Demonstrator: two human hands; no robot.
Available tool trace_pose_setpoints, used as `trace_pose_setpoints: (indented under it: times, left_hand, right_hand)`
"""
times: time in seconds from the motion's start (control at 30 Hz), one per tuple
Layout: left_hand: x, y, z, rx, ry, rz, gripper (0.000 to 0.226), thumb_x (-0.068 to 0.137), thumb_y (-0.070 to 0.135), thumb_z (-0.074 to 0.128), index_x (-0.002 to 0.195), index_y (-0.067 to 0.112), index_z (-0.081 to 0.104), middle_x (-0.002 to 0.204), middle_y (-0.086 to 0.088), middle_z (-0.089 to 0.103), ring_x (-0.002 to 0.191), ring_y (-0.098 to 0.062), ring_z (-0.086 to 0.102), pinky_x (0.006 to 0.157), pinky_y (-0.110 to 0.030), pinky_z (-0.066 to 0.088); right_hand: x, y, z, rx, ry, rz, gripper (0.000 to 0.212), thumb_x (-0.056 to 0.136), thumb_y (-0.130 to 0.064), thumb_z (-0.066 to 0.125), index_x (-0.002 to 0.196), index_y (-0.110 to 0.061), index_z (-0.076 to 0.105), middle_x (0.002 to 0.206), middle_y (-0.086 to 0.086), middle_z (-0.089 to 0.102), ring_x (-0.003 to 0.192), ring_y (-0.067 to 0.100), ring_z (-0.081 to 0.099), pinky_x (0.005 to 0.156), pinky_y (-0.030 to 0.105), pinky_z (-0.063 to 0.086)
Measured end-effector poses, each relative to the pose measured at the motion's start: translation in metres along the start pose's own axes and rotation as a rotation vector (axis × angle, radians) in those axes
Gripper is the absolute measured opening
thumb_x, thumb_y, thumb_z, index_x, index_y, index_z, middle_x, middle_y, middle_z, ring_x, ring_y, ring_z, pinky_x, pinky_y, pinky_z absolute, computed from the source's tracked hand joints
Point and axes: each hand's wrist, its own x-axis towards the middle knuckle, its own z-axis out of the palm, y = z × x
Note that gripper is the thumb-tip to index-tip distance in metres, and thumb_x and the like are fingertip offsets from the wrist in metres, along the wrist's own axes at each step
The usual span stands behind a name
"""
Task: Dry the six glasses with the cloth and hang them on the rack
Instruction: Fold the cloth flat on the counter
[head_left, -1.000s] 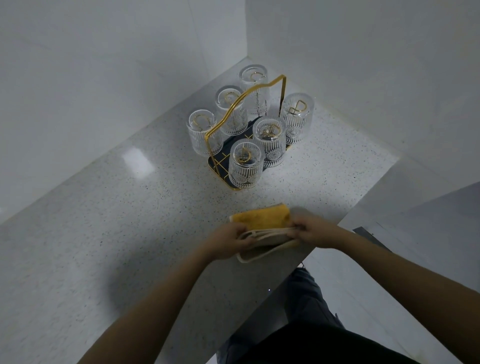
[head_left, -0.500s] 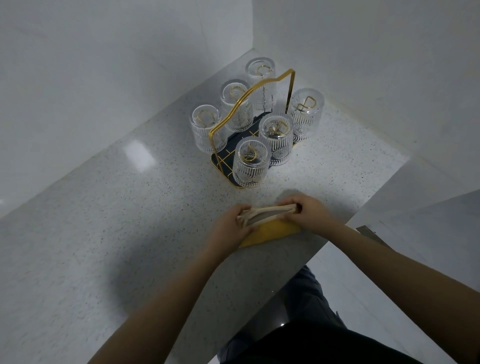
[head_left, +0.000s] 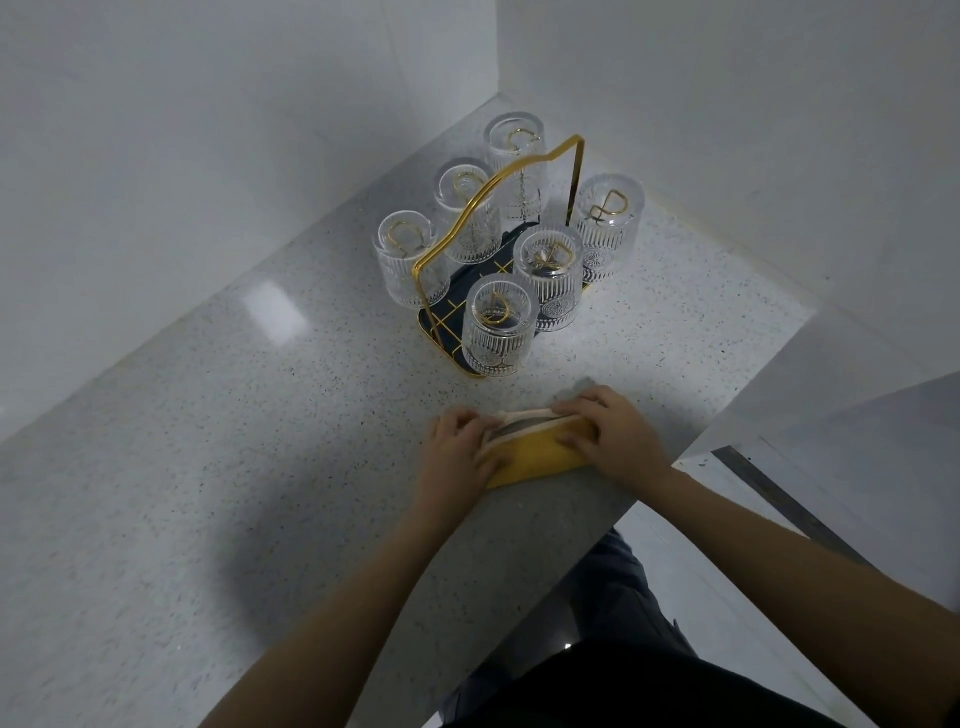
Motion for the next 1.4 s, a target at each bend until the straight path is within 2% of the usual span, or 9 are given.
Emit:
trace_pose_setpoints:
  times: [0.13,0.33,0.57,0.67,0.77,0.87,1.0,1.23,1.4]
  left_hand:
    - [0.002,0.004,0.004,0.06,0.02,0.086,0.024,0.075,0.016,0.081,0.097,0.009,0.073,0.106,-0.015,0.063,0.097,-0.034,0.059,0.083,-0.036,0.048]
    - [0.006,0.002,0.004,0.184,0.036,0.176,0.03,0.084,0.031,0.064,0.108,0.015,0.069,0.103,-0.011,0.065,0.092,-0.032,0.06,0.077,-0.038,0.05]
    - [0.022,0.008,-0.003,0.067,-0.093,-0.03,0.021,0.086,0.03,0.071,0.097,0.012,0.069,0.103,-0.004,0.061,0.099,-0.021,0.052,0.085,-0.025,0.033]
    - [0.028,0.013,-0.002,0.015,-0.077,-0.142,0.02,0.09,0.034,0.066,0.096,0.014,0.065,0.095,0.001,0.061,0.095,-0.018,0.055,0.081,-0.024,0.037]
    - [0.025,0.016,0.003,0.009,-0.059,-0.208,0.029,0.09,0.035,0.066,0.108,0.013,0.061,0.105,-0.002,0.056,0.102,-0.022,0.054,0.082,-0.025,0.04]
    - [0.023,0.015,-0.004,0.054,-0.104,-0.323,0.055,0.088,0.044,0.067,0.13,0.012,0.052,0.13,-0.01,0.046,0.118,-0.026,0.046,0.094,-0.032,0.04]
    - [0.027,0.018,-0.012,0.079,-0.273,-0.489,0.057,0.089,0.05,0.062,0.129,0.013,0.05,0.131,-0.011,0.049,0.115,-0.027,0.053,0.09,-0.037,0.046]
    - [0.053,0.067,0.019,-0.05,-0.108,-0.351,0.04,0.093,0.027,0.059,0.128,0.009,0.049,0.127,-0.016,0.051,0.109,-0.03,0.053,0.09,-0.039,0.045]
    - [0.088,0.121,0.054,-0.11,-0.202,-0.325,0.068,0.092,0.016,0.054,0.152,0.015,0.023,0.148,-0.017,0.032,0.131,-0.033,0.039,0.105,-0.044,0.036]
  right_hand:
    - [0.004,-0.005,0.003,-0.04,0.113,-0.05,0.018,0.078,-0.027,0.065,0.09,-0.016,0.073,0.094,0.008,0.064,0.086,0.026,0.058,0.072,0.033,0.049]
    - [0.005,0.001,0.006,-0.205,0.131,-0.173,0.025,0.083,-0.039,0.052,0.087,-0.022,0.07,0.092,0.004,0.064,0.086,0.019,0.046,0.075,0.03,0.033]
    - [0.013,-0.008,0.013,0.022,0.08,-0.001,0.033,0.081,-0.036,0.043,0.079,-0.008,0.06,0.083,0.008,0.057,0.081,0.019,0.044,0.078,0.035,0.039]
    - [0.012,-0.011,0.013,0.114,0.08,0.079,0.011,0.086,-0.017,0.054,0.086,-0.006,0.058,0.091,0.004,0.051,0.094,0.014,0.036,0.087,0.037,0.038]
    - [0.012,-0.014,0.017,0.146,0.07,0.143,0.016,0.083,-0.003,0.058,0.098,-0.008,0.058,0.105,0.008,0.051,0.103,0.02,0.038,0.093,0.036,0.037]
    - [0.015,-0.012,0.008,0.04,-0.02,0.225,0.033,0.086,-0.018,0.061,0.118,-0.013,0.054,0.123,0.011,0.05,0.117,0.029,0.04,0.098,0.037,0.034]
    - [0.02,-0.007,-0.003,-0.089,-0.196,0.297,0.026,0.087,-0.032,0.058,0.104,-0.013,0.054,0.11,0.008,0.054,0.092,0.02,0.051,0.078,0.032,0.043]
    - [0.023,0.032,-0.037,-0.052,-0.174,0.503,0.03,0.088,-0.034,0.057,0.108,-0.013,0.055,0.125,0.011,0.045,0.09,0.024,0.056,0.075,0.035,0.049]
    - [0.03,0.08,-0.074,-0.004,-0.08,0.628,0.028,0.086,-0.036,0.059,0.097,-0.011,0.059,0.103,0.012,0.059,0.083,0.025,0.056,0.063,0.03,0.042]
